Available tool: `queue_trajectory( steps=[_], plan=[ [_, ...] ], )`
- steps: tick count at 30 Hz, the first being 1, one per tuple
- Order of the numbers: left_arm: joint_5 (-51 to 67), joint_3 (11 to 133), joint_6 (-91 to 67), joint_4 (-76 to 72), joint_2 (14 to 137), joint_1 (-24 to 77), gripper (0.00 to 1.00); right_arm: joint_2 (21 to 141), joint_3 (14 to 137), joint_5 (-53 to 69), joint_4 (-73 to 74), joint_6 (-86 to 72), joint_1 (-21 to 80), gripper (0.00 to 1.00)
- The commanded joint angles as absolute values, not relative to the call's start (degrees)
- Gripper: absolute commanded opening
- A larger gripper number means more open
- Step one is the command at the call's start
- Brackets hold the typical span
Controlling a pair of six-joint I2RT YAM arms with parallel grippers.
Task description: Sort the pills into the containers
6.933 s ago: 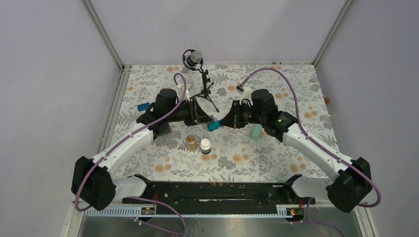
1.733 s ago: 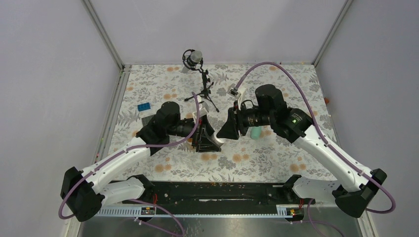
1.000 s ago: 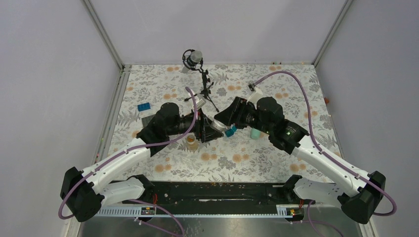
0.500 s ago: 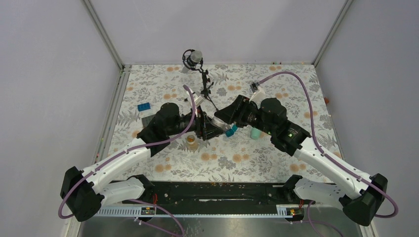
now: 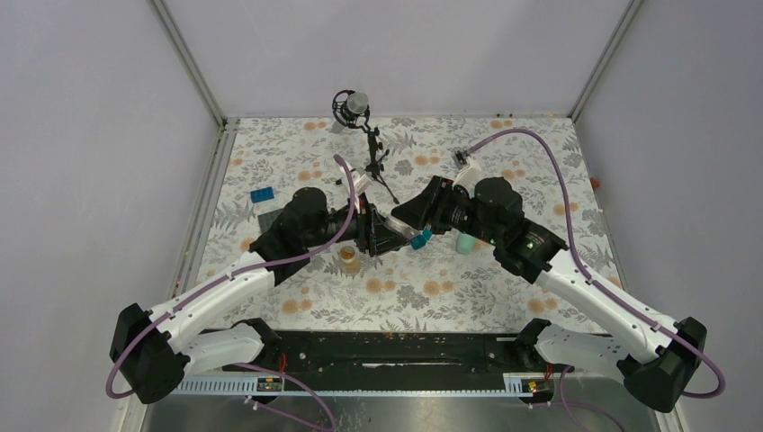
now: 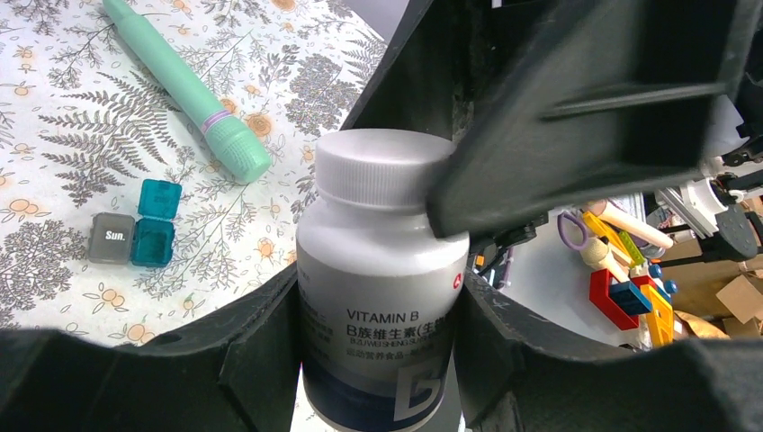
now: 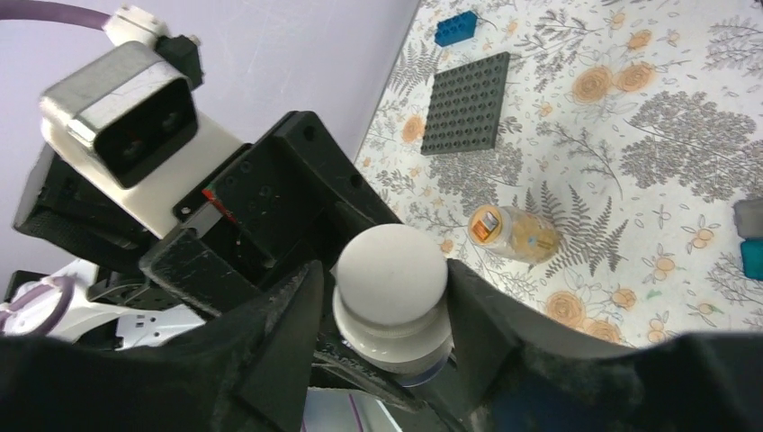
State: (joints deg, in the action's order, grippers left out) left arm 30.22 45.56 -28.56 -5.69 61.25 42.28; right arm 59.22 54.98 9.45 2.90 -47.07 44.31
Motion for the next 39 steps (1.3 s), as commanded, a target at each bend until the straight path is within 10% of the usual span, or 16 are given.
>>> queue_trajectory(
  steps=[1, 8, 20, 21, 23, 26, 29, 39],
  plan=[
    [29.9, 47.46, -28.93, -8.53, 60.86, 41.93, 0.0, 58.91, 57.98, 13.74, 4.83, -44.38, 43.95, 0.48],
    [33.69, 48.19, -26.91, -7.61, 59.85, 41.74, 0.0, 56.7, 58.3, 22.15, 3.14, -37.86, 42.0, 0.0],
    [55.38, 53.15, -13.16, -4.98, 58.47, 41.56, 0.0, 55.32, 64.74, 55.13, 12.9, -8.54, 37.72, 0.0],
    [55.23, 53.77, -12.59, -4.37, 59.12, 41.57, 0.0, 55.29, 65.37, 51.26, 14.25, -8.41, 37.78, 0.12],
    [54.44, 54.38, -11.39, -3.44, 59.85, 41.54, 0.0, 55.45, 65.84, 42.54, 14.72, -10.88, 37.74, 0.68],
    [52.2, 56.22, -7.09, 1.15, 60.66, 41.54, 0.0, 57.25, 67.4, 33.64, 15.51, -17.35, 37.73, 0.91],
    [49.33, 57.39, -4.54, 4.5, 61.4, 41.55, 0.0, 60.1, 68.41, 28.51, 16.0, -26.91, 37.77, 0.92],
    [42.51, 57.8, -5.79, 3.72, 64.26, 41.56, 0.0, 63.01, 69.56, 27.84, 18.38, -33.23, 39.06, 0.48]
  ],
)
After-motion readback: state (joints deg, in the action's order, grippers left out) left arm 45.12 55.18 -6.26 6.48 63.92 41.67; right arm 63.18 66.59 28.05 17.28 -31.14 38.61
